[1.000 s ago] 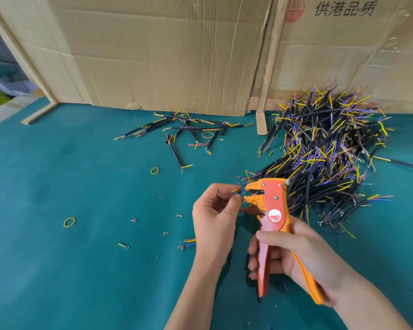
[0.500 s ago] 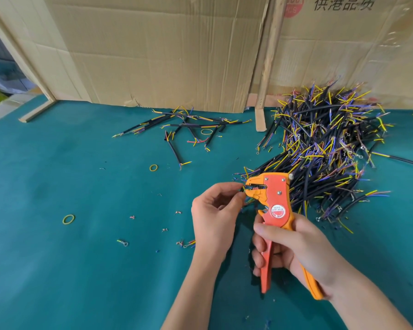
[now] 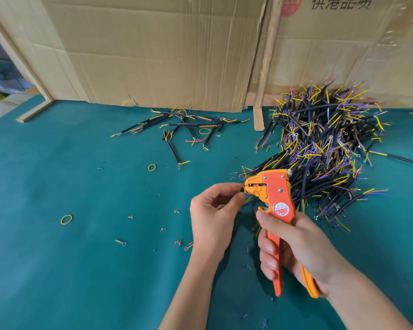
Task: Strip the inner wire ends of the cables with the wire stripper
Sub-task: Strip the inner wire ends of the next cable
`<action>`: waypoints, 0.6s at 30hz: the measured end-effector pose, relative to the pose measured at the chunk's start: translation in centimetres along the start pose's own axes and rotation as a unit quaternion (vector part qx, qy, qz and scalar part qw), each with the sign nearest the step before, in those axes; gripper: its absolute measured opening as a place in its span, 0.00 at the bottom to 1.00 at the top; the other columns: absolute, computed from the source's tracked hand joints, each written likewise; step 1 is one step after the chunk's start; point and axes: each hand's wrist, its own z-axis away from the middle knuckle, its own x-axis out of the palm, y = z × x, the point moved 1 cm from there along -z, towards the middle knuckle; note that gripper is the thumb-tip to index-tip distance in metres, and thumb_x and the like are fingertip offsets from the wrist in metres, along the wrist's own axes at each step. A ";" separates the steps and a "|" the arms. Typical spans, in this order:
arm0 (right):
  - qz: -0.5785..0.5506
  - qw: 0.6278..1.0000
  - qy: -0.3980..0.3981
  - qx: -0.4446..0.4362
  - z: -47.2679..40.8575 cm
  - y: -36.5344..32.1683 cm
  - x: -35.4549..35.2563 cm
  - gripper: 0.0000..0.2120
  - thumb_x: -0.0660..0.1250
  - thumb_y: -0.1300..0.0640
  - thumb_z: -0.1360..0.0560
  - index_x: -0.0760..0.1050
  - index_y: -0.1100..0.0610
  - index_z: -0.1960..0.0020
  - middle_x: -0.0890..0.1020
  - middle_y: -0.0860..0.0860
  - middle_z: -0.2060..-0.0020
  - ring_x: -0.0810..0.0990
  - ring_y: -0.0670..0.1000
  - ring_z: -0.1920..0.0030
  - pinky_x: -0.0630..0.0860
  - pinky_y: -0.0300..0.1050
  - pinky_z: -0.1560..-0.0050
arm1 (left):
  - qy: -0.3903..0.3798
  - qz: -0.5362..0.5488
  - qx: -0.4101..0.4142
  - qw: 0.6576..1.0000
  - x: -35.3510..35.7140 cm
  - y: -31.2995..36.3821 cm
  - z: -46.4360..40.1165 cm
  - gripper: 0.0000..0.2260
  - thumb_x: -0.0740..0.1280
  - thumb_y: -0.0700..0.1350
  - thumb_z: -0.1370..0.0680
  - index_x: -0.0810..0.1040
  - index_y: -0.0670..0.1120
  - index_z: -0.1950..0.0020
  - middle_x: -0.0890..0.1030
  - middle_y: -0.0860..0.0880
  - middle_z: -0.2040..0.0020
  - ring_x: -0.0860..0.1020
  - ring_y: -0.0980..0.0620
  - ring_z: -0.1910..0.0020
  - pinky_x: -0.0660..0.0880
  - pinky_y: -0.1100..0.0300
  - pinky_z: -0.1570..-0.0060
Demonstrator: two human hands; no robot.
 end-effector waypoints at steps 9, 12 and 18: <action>-0.052 0.997 0.054 -0.003 -0.2 -0.2 0.6 0.23 0.79 0.52 0.32 0.66 0.58 0.70 0.65 0.56 0.75 0.64 0.53 0.79 0.66 0.44 0.76 | -0.005 -0.113 0.048 0.992 0.9 -0.2 0.5 0.09 0.73 0.36 0.24 0.86 0.50 0.55 0.85 0.56 0.61 0.83 0.57 0.61 0.76 0.68 0.55; -0.127 0.992 -0.008 -0.006 0.1 -0.9 0.0 0.12 0.78 0.60 0.32 0.75 0.60 0.57 0.74 0.62 0.67 0.73 0.59 0.72 0.74 0.54 0.69 | 0.022 -0.116 0.070 0.991 0.6 -0.3 0.3 0.08 0.72 0.37 0.24 0.85 0.51 0.57 0.83 0.54 0.64 0.80 0.57 0.64 0.75 0.66 0.57; -0.146 0.989 -0.024 0.001 0.2 -1.5 -1.4 0.21 0.78 0.59 0.37 0.78 0.61 0.46 0.81 0.73 0.51 0.82 0.65 0.61 0.81 0.60 0.58 | 0.018 -0.105 0.077 0.991 -0.1 0.1 0.0 0.07 0.75 0.42 0.24 0.82 0.49 0.62 0.80 0.51 0.68 0.76 0.53 0.68 0.75 0.58 0.62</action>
